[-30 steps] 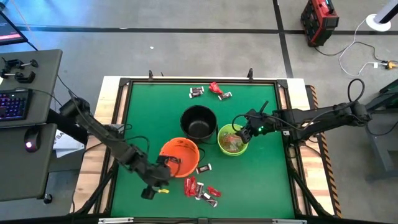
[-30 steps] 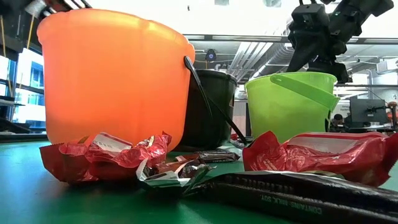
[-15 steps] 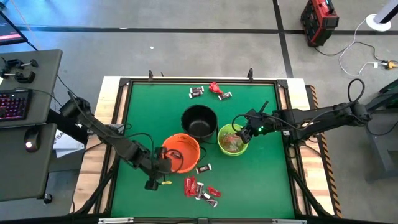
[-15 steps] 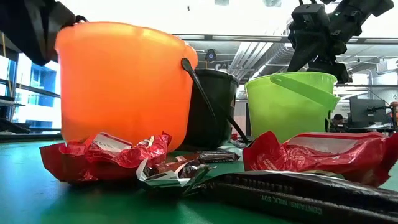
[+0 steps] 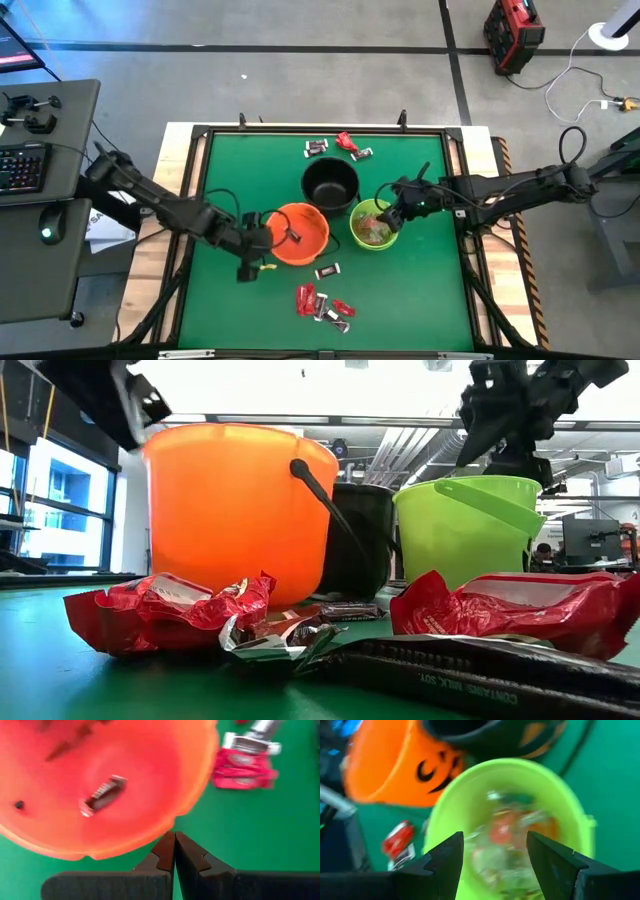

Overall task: Sort candy by brand, put in halloween buckets
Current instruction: Put the brown chocolate bar into orange bucket

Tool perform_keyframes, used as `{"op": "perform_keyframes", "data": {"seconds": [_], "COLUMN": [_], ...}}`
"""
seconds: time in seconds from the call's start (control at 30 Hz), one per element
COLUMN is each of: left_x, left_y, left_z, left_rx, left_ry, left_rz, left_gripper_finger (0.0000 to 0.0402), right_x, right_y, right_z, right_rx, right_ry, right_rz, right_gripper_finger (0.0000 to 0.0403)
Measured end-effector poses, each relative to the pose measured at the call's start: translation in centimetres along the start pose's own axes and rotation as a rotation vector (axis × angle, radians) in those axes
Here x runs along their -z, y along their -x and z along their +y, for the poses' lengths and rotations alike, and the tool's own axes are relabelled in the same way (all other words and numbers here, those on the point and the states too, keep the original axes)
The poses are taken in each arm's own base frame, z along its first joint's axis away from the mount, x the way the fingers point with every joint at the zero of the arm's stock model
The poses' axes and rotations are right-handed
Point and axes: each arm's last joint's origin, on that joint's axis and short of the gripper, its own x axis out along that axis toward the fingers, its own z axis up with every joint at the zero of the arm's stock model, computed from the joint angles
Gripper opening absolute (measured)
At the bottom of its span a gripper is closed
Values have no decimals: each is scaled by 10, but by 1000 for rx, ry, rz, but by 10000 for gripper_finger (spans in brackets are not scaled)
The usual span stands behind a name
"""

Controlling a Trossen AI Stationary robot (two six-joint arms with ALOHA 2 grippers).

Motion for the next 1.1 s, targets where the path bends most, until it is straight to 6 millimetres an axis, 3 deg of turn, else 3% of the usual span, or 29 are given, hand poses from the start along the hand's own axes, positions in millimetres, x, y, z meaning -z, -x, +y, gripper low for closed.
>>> {"op": "perform_keyframes", "data": {"seconds": [0.2,0.37,0.53,0.67,0.87,0.97,1.1], "left_x": [16,24,25,27,27,27,28], "left_y": [39,74,94,104,111,111,110], "left_z": [2,16,37,51,66,66,64], "left_rx": [133,105,16,37,7,19,57], "left_ry": [79,214,387,443,439,359,239], "left_rz": [20,-135,-292,-325,-362,-348,-323], "left_gripper_finger": [0,0,0,0,0,0,0], "right_x": [-2,-2,9,23,46,56,62], "right_y": [2,4,-8,-31,-82,-108,-141], "right_z": [10,39,78,110,145,156,162], "right_rx": [-165,-381,-350,-258,-144,-115,31], "right_ry": [36,93,435,771,1049,1080,981], "right_rz": [36,-15,53,121,200,240,276], "right_gripper_finger": [211,211,211,211,211,211,211]}}
